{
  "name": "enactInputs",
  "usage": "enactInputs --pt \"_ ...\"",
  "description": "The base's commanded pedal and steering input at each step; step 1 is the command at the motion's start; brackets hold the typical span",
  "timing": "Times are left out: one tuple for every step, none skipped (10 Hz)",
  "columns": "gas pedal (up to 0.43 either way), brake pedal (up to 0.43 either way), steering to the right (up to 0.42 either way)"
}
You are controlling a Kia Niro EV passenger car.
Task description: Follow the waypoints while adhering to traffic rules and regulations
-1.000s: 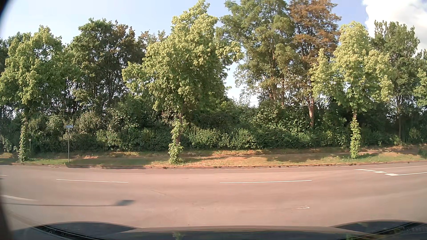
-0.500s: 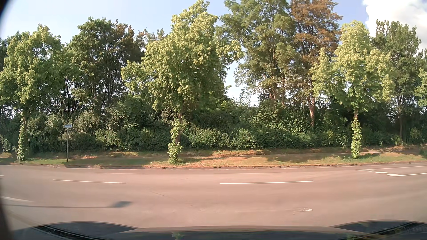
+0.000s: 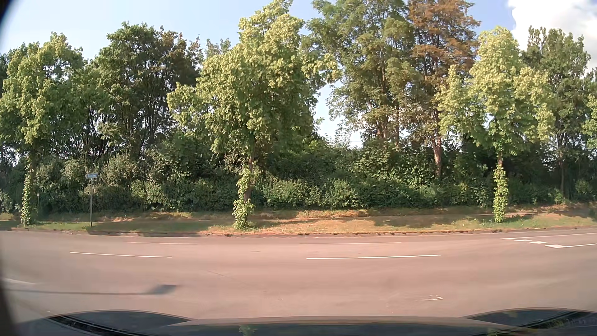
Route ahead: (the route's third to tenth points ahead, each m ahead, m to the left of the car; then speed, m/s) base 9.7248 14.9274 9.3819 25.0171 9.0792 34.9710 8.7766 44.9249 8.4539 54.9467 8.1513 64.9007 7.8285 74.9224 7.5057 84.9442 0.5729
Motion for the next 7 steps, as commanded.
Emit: enactInputs --pt "0.000 0.134 0.005" --pt "0.000 0.140 0.005" --pt "0.000 0.140 0.005" --pt "0.000 0.140 0.005" --pt "0.000 0.128 0.005" --pt "0.000 0.128 0.005" --pt "0.000 0.128 0.005"
